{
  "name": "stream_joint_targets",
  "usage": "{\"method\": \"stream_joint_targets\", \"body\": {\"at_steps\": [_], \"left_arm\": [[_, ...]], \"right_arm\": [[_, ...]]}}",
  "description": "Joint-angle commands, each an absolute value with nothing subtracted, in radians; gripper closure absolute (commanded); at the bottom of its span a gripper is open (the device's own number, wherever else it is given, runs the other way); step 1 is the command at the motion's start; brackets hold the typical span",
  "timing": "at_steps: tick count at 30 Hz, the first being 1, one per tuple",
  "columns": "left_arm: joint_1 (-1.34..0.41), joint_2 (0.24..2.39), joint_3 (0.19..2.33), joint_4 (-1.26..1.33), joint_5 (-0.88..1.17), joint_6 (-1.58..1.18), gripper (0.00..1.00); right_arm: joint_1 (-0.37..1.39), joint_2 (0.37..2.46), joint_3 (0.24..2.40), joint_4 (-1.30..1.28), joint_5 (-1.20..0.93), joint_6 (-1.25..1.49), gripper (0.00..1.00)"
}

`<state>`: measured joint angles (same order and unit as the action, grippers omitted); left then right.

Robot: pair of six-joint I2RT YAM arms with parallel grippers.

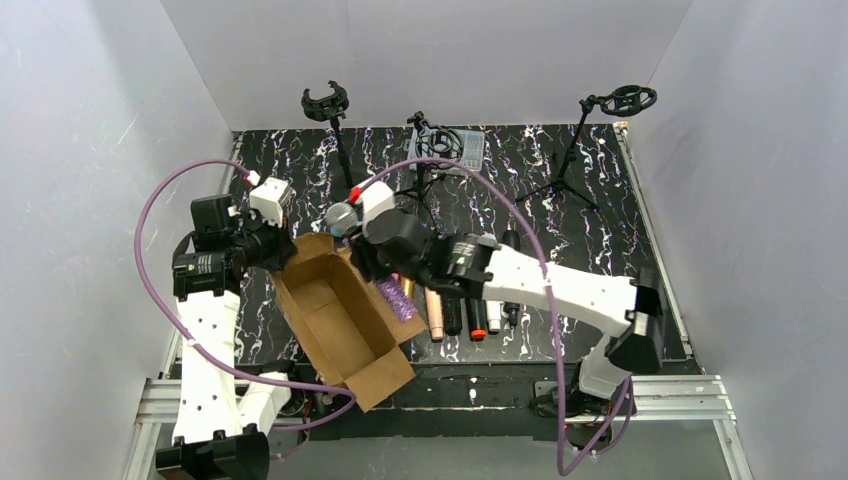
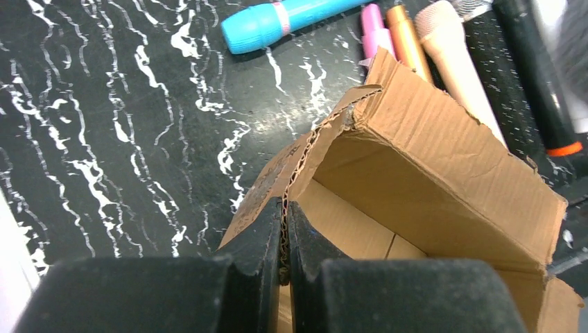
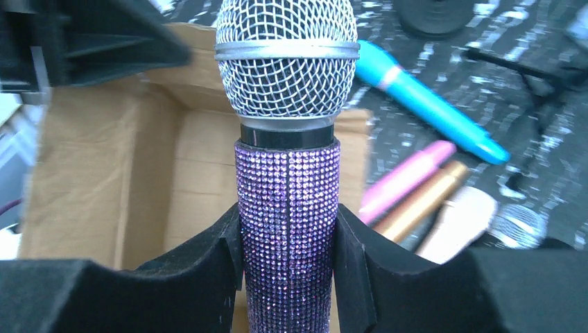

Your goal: Attach the microphones to the stand

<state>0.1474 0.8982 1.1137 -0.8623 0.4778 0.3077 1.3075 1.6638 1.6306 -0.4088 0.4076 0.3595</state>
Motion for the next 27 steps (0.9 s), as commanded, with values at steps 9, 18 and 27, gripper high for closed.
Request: {"method": "stream_joint_targets", "body": {"at_steps": [9, 18, 27], "left_arm": [[0.146, 1.034, 1.169, -0.578, 0.345, 0.520, 1.00], [0.146, 1.179, 1.219, -0.344, 0.443, 0.699, 1.00], [0.148, 1.400, 1.343, -0.338, 0.353, 0.559, 0.27]], "right_arm": [[0.794, 1.300, 1.265, -0.534, 0.531, 0.380, 0.99], [0.506, 1.281, 1.032, -0.513, 0.502, 0.430, 0.99], [0.489, 1.309, 0.900, -0.453, 0.481, 0.468, 0.99]]}}
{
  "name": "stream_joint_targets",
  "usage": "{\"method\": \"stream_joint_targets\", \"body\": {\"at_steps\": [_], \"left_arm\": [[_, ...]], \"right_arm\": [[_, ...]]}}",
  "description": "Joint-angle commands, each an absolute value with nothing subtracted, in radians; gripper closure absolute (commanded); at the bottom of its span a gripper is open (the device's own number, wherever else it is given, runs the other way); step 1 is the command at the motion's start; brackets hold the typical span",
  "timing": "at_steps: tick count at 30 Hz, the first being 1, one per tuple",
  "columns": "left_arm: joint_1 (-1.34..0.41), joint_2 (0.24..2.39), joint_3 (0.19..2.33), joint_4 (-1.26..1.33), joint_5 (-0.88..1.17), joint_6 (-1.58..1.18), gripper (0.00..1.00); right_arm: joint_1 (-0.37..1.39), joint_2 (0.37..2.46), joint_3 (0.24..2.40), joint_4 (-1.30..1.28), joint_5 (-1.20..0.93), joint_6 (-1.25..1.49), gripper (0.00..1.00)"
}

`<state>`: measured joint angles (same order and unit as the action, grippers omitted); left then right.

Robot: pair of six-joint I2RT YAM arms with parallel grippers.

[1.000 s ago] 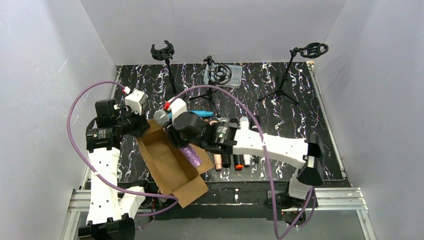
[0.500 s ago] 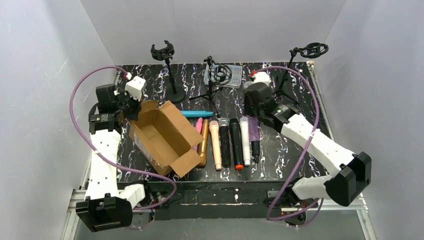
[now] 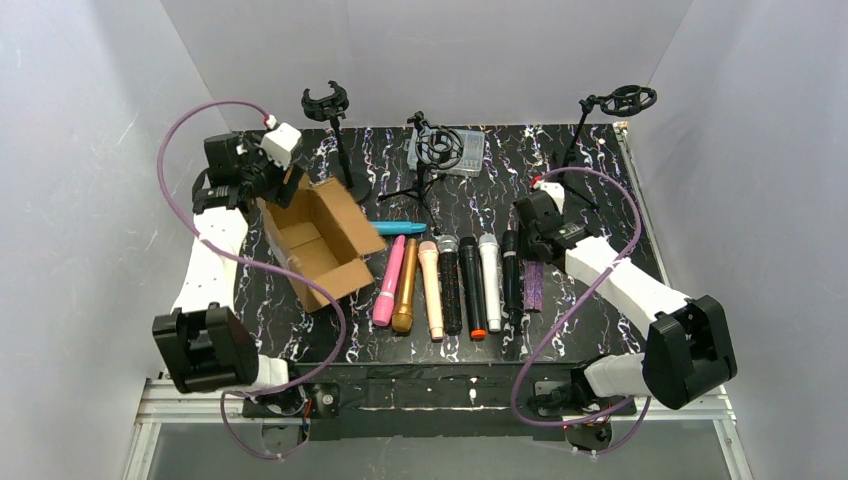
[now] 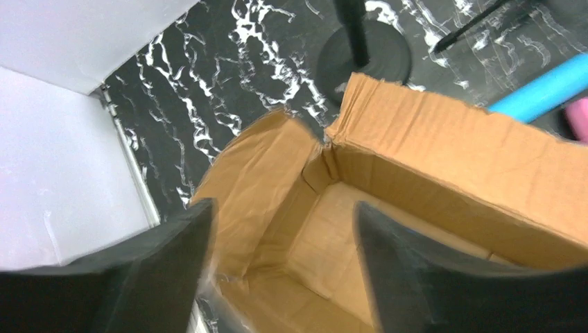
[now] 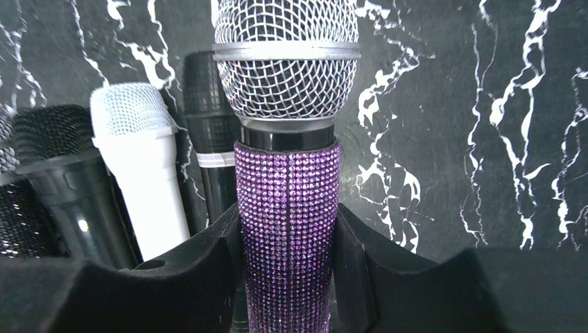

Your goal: Attach the microphones to the stand

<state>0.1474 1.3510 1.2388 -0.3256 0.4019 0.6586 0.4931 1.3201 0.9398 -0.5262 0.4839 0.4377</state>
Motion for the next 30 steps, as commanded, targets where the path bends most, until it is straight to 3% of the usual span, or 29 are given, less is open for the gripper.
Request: {"method": "stream_joint_targets", "body": {"at_steps": [1, 2, 9, 15, 25, 27, 30], "left_arm": [[0.148, 1.411, 1.365, -0.370, 0.339, 0.525, 0.10], [0.148, 1.419, 1.390, -0.417, 0.325, 0.492, 0.03], [0.148, 1.375, 1.477, -0.851, 0.134, 0.276, 0.02], [0.148, 1.145, 1.316, -0.940, -0.014, 0.214, 0.02], [0.151, 1.134, 1.158, -0.940, -0.060, 0.192, 0.02], [0.154, 1.145, 1.139, -0.920, -0.049, 0.191, 0.13], [0.160, 1.157, 1.129, -0.883, -0.064, 0.178, 0.42]], "right_arm": [[0.488, 1.309, 0.887, -0.447, 0.482, 0.471, 0.99], [0.487, 1.308, 0.875, -0.441, 0.481, 0.474, 0.99], [0.473, 1.321, 0.838, -0.411, 0.462, 0.469, 0.99], [0.454, 1.344, 0.816, -0.382, 0.429, 0.455, 0.98], [0.433, 1.401, 0.790, -0.326, 0.356, 0.439, 0.90], [0.431, 1.411, 0.784, -0.320, 0.351, 0.432, 0.86], [0.425, 1.427, 0.776, -0.317, 0.342, 0.424, 0.78]]}}
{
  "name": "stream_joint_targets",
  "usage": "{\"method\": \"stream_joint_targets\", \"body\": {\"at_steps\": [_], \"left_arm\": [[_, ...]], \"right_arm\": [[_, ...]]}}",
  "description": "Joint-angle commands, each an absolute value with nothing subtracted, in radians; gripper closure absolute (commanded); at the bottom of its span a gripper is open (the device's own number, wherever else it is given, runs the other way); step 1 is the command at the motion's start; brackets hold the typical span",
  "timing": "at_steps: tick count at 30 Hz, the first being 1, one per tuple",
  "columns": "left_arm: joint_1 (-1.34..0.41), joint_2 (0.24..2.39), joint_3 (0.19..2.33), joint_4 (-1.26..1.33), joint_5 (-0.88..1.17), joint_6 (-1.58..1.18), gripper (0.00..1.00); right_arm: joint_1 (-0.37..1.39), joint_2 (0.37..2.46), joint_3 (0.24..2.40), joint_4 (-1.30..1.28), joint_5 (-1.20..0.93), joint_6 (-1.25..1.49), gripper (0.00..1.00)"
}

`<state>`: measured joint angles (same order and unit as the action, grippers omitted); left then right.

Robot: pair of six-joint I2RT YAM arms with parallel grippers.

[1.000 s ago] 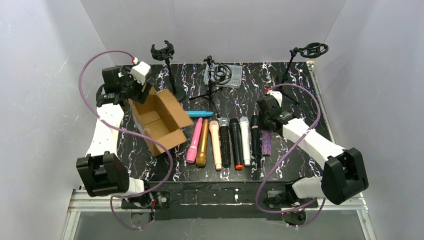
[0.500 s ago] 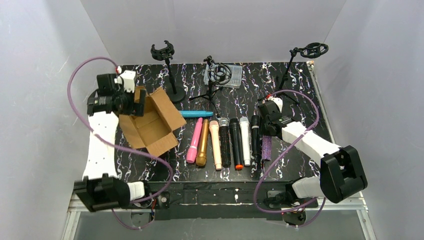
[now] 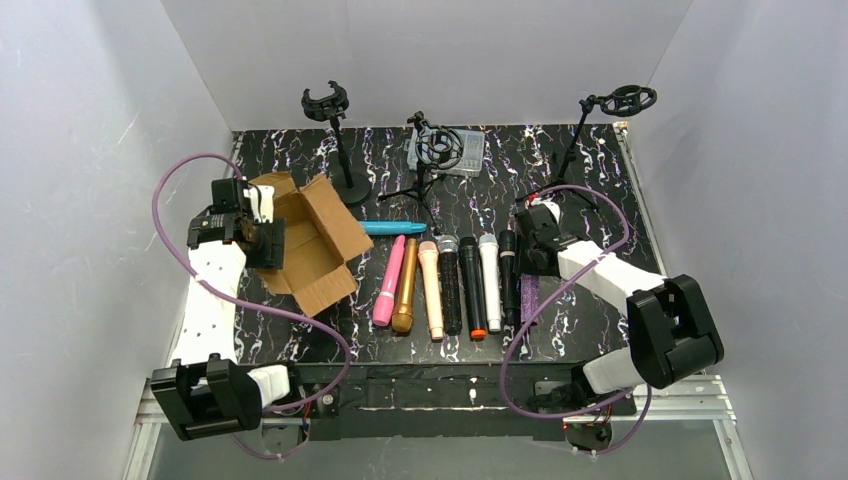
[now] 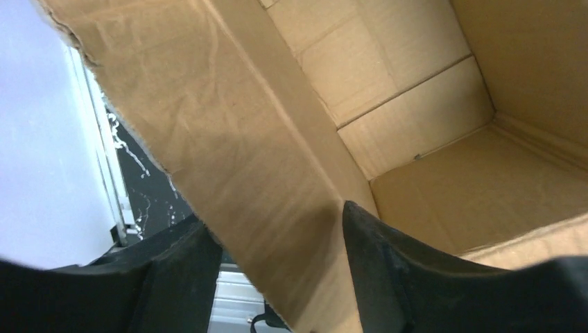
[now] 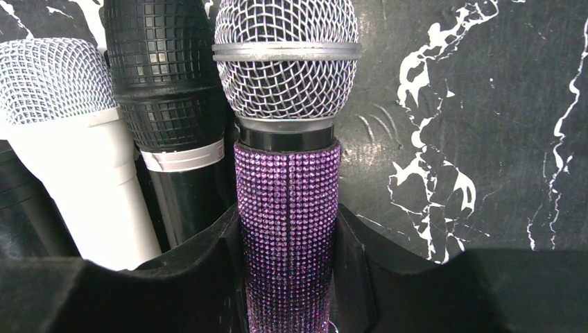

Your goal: Attach the microphones to the stand

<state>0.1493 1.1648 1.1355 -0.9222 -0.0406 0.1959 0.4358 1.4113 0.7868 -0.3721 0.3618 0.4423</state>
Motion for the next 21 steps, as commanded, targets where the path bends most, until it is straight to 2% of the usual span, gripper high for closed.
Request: {"method": "stream_joint_targets", "body": {"at_steps": [1, 2, 6, 8, 11, 12, 14, 17, 21], "left_arm": [[0.161, 1.165, 1.132, -0.878, -0.068, 0.175, 0.49], [0.163, 1.176, 1.138, -0.877, -0.074, 0.174, 0.54], [0.179, 1.220, 1.160, -0.866, -0.084, 0.191, 0.62], [0.187, 1.240, 1.171, -0.855, -0.090, 0.219, 0.73], [0.207, 1.280, 1.206, -0.834, -0.127, 0.283, 0.97], [0.213, 1.299, 1.223, -0.827, -0.141, 0.314, 1.00], [0.229, 1.331, 1.252, -0.810, -0.168, 0.387, 1.00], [0.246, 1.377, 1.280, -0.766, -0.229, 0.523, 1.00], [0.302, 1.418, 1.318, -0.735, -0.232, 0.586, 1.00]], "right_arm": [[0.421, 1.429, 0.773, -0.314, 0.338, 0.423, 0.76], [0.416, 1.430, 0.768, -0.309, 0.326, 0.424, 0.74], [0.401, 1.441, 0.756, -0.292, 0.295, 0.424, 0.68], [0.395, 1.447, 0.754, -0.290, 0.284, 0.421, 0.66], [0.386, 1.449, 0.750, -0.290, 0.271, 0.417, 0.58], [0.383, 1.448, 0.750, -0.290, 0.268, 0.415, 0.56], [0.378, 1.444, 0.752, -0.294, 0.264, 0.409, 0.50], [0.372, 1.441, 0.755, -0.300, 0.255, 0.401, 0.47], [0.369, 1.447, 0.753, -0.306, 0.240, 0.400, 0.39]]}}
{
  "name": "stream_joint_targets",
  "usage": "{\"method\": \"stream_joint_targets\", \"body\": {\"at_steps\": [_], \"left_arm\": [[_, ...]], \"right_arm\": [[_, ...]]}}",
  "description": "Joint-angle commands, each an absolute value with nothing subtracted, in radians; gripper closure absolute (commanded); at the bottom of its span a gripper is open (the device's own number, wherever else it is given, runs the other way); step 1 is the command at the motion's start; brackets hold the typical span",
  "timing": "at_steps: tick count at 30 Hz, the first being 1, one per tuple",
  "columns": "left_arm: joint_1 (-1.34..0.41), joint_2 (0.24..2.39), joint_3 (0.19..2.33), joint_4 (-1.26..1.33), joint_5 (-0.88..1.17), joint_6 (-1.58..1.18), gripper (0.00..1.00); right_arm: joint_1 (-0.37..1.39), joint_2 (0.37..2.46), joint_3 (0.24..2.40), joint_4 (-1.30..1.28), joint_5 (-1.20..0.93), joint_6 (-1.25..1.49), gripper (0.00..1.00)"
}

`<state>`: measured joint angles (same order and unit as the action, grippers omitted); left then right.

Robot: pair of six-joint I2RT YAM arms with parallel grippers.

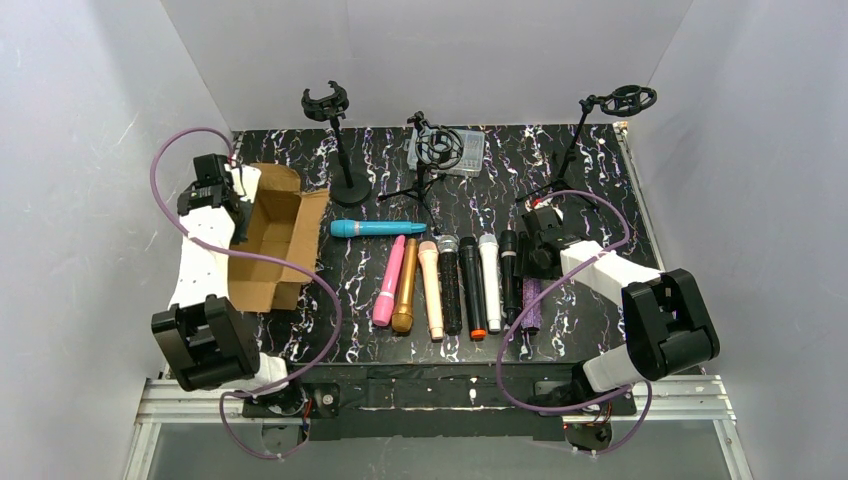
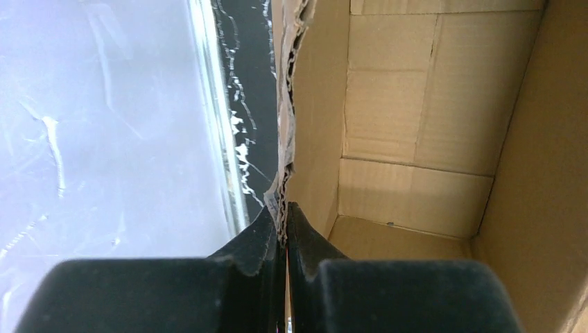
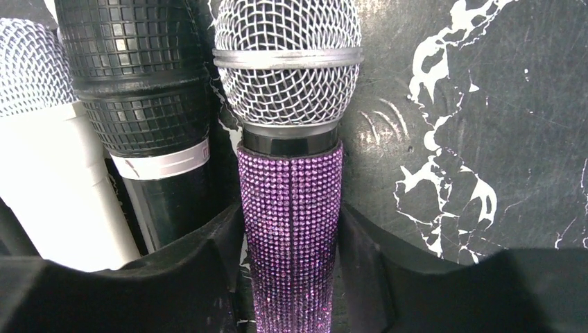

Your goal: Attach the microphones to the stand

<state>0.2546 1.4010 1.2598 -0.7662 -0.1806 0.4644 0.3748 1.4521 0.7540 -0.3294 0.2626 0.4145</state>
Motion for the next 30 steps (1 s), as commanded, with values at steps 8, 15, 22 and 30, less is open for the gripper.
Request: {"method": "stream_joint_targets", "body": {"at_steps": [8, 15, 22, 30], "left_arm": [[0.395, 1.486, 1.374, -0.703, -0.196, 0.612, 1.00], [0.401, 1.433, 1.432, -0.794, -0.053, 0.584, 0.21], [0.402, 1.335, 1.569, -0.959, 0.186, 0.523, 0.02], [0.400, 1.203, 1.687, -1.193, 0.717, 0.331, 0.02]], "right_arm": [[0.370, 1.426, 0.771, -0.340, 0.202, 0.404, 0.27], [0.370, 1.392, 0.837, -0.409, 0.185, 0.397, 0.08], [0.370, 1.333, 0.930, -0.505, 0.219, 0.389, 0.02], [0.370, 1.217, 1.125, -0.595, 0.249, 0.379, 0.02]]}}
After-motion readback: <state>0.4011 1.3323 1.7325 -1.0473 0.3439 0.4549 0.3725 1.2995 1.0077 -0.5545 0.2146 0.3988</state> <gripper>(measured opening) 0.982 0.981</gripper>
